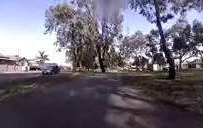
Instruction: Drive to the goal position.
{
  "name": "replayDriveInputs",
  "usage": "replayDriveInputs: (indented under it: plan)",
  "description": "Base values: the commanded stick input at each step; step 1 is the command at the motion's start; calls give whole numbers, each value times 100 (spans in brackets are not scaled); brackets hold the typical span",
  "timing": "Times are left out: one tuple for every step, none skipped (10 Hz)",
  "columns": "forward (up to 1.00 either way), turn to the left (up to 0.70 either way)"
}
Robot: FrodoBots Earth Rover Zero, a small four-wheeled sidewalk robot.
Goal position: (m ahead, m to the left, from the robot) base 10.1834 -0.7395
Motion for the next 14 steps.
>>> replayDriveInputs:
  plan:
    - [100,-3]
    - [100,-11]
    - [100,-19]
    - [100,-36]
    - [100,-23]
    - [100,-9]
    - [100,0]
    - [100,0]
    - [100,0]
    - [100,0]
    - [100,0]
    - [100,0]
    - [100,0]
    - [100,0]
